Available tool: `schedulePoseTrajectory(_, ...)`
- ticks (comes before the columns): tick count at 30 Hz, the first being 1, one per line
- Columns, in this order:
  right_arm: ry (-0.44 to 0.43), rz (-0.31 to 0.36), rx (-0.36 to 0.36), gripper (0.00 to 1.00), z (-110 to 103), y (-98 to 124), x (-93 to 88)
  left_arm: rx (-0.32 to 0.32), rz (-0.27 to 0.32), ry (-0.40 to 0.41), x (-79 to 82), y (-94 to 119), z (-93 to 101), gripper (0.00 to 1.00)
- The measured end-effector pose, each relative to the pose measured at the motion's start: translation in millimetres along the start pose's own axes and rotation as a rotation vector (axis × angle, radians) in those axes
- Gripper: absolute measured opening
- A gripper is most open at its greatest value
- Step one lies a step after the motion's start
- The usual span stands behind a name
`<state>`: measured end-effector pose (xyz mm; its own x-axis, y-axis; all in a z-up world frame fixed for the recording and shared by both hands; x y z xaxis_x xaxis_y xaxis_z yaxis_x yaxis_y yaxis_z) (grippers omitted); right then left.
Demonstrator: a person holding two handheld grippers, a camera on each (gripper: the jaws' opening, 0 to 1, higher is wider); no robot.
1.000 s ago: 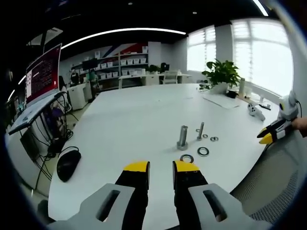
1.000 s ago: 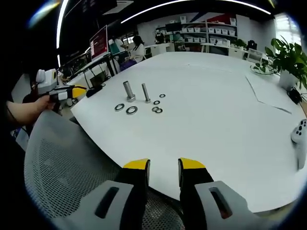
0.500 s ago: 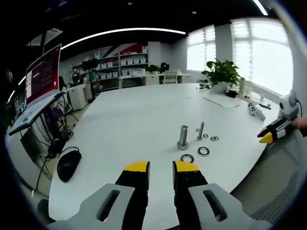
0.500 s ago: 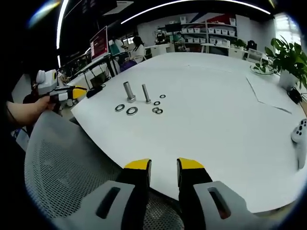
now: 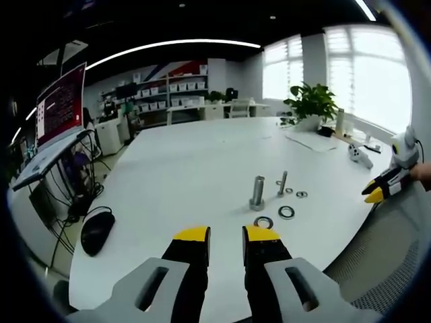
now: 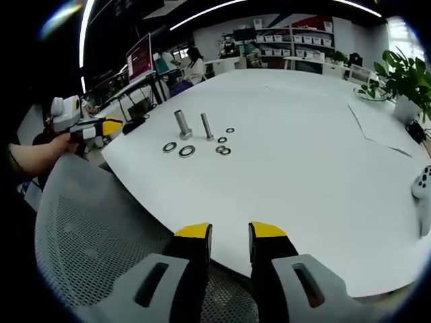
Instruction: Place the washer onto the threaded stud by aligning its center hole with the stud, sliding it down to the base, and recovering from edge contact or off-axis alignment until the washer reaches the visible bottom stop.
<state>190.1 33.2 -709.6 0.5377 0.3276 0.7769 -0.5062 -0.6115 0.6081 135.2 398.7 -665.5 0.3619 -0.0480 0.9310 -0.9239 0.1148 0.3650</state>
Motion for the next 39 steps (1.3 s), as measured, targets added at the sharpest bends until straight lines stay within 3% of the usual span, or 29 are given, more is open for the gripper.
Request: schedulePoseTrajectory(39, 0.003, -0.007, 0.012, 0.25, -1.0, -0.7, -0.9, 0.007, -0.021, -0.031, -2.2, -1.1, -0.5, 0.18)
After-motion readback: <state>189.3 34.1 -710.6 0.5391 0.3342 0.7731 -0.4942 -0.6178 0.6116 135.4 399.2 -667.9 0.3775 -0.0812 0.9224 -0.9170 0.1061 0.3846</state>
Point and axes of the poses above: the point that each gripper's makers call its tool centre point, and the gripper's own axes: y roughly backward along the fingers, z roughly to its right, x roughly out of its top, the point moved 7 cm from there along y, roughly backward along the fingers, and after that the axes turned 5 degrees about z, right-handed, at the moved point
